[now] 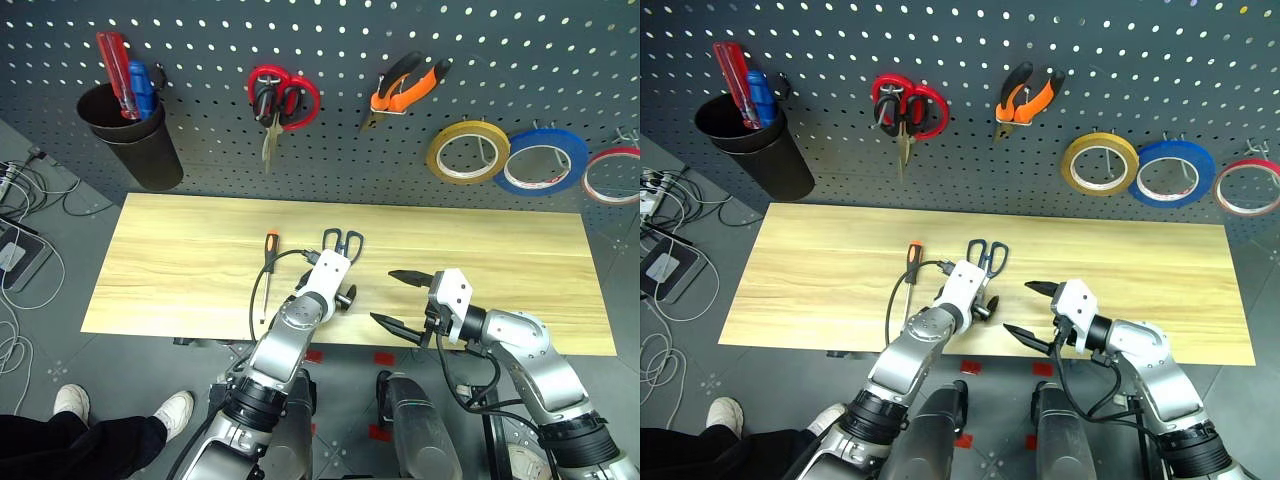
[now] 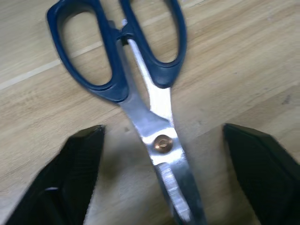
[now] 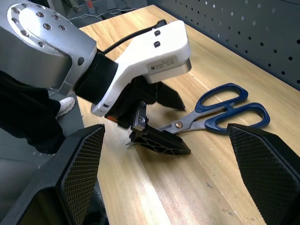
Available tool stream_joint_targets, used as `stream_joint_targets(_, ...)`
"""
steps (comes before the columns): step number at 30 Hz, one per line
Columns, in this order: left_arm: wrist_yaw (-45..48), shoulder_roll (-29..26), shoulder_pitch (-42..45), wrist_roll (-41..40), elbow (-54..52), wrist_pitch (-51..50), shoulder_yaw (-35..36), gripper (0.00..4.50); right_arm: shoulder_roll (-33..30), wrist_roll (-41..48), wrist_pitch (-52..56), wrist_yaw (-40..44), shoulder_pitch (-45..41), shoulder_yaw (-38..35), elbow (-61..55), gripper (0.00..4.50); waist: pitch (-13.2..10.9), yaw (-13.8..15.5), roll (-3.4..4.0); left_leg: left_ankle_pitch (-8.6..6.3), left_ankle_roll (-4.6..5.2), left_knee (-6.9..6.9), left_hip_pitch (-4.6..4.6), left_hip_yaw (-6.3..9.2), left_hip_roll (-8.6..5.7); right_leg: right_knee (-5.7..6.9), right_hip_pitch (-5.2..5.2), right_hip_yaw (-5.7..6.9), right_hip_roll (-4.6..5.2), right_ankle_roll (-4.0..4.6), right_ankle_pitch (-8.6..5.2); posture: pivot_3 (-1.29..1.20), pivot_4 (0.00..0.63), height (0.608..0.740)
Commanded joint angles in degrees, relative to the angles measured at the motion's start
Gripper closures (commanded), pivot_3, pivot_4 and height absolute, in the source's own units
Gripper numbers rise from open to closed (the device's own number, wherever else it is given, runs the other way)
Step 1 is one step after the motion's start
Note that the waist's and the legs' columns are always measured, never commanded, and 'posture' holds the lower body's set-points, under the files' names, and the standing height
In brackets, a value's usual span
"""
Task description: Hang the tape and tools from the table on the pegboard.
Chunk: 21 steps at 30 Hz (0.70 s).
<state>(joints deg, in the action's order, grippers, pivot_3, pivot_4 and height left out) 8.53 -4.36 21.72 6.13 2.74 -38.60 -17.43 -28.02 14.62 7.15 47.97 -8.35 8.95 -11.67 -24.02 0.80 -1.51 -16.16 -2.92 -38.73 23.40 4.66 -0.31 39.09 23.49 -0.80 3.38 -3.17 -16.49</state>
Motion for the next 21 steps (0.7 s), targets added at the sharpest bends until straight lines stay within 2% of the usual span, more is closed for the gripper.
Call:
stream_joint_targets(1,-1.2,-0.5,-0.9,1.6,3.1,-0.2,0.3,1.68,0.8,0.9,0.7,-0.9,-0.5,-1.0,-0.7,0.0,-0.1,-0.1,0.0,0.0,0.0,0.0,0.0,0.0,0.0,0.0,0.0,0.0,0.0,0.0,0.0,0.02,0.504,0.74)
stream_joint_targets(8,-1.7,-0.6,-0.7,1.9,3.2,0.2,0.7,3.78,1.5,0.8,1.0,-1.2,-1.0,-1.2,-0.3,0.0,-0.4,-0.5,0.04,0.0,0.0,0.03,0.0,0.0,0.01,-0.05,0.0,-0.01,0.0,-0.01,0.0,0.03,0.503,0.74)
stream_joint_targets(16,-1.8,-1.1,-0.9,2.2,2.5,0.6,1.3,3.81,2.1,0.6,0.4,-1.3,-1.7,-1.1,0.4,0.0,-0.4,-0.7,0.04,0.0,0.0,0.03,-0.01,0.08,0.01,-0.05,0.0,0.0,0.0,-0.01,0.0,0.05,0.473,0.74)
stream_joint_targets(21,0.2,-4.9,-3.3,2.8,-3.0,5.0,0.7,3.81,2.2,1.3,0.5,-1.7,-1.6,-2.0,-0.9,0.0,-0.4,-0.9,0.07,0.09,-0.17,0.1,-0.01,0.15,0.05,-0.07,0.05,-0.01,0.0,-0.01,0.0,0.06,0.431,0.74)
